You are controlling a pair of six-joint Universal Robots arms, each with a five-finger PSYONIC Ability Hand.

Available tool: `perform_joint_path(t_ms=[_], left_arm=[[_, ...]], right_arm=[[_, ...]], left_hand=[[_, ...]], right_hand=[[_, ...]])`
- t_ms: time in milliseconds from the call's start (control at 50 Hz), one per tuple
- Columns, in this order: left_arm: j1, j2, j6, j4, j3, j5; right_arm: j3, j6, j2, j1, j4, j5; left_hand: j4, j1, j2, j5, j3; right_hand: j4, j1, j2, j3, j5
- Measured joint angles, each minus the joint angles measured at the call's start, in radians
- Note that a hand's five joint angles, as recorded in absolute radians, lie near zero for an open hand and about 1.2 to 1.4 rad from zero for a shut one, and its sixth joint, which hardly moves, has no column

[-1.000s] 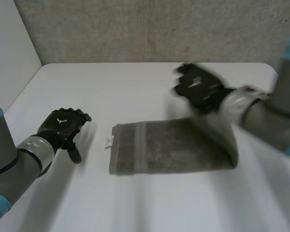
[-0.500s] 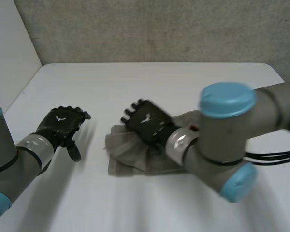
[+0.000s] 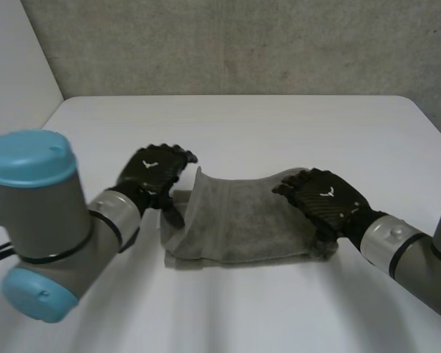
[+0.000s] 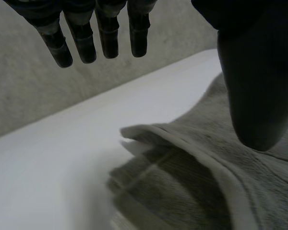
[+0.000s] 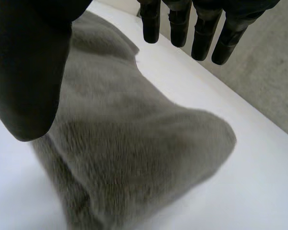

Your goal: Fold the towel.

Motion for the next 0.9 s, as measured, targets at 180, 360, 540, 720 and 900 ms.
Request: perform_joint_path(t_ms=[180,360,540,720,900], left_arm=[[-0.053,-0.111,-0.019,-0.003,0.0,-0.037],[-0.069,-0.13,-0.017,0.002,-0.051,-0.039],[-0.033,-0.106,-0.012,0.003,-0.12,-0.053],[0.009,-0.048,-0.005,0.002,-0.202,-0.073],[0.023,0.008,-0.003,0.002,-0.258,-0.073]], right_arm=[[0.09,-0.009,-0.003,-0.127,-0.075,-0.067],[0.128,0.01,0.012,-0.18,-0.111,-0.105],[0.136,0.076,0.046,-0.179,-0.131,-0.114],[0.156,0.092,0.052,-0.179,-0.137,-0.113],[0.173,0.085,0.05,-0.18,-0.15,-0.116]], left_hand=[[0.0,0.008,0.019,0.022,0.0],[0.0,0.008,0.019,0.022,0.0],[0.0,0.008,0.019,0.022,0.0],[0.0,0.008,0.019,0.022,0.0],[0.0,0.008,0.019,0.021,0.0]], right_hand=[[0.0,0.124,0.096,0.0,0.137],[0.0,0.228,0.221,0.0,0.256],[0.0,0.353,0.325,0.0,0.357],[0.0,0.359,0.325,0.0,0.364],[0.0,0.647,0.619,0.0,0.638]])
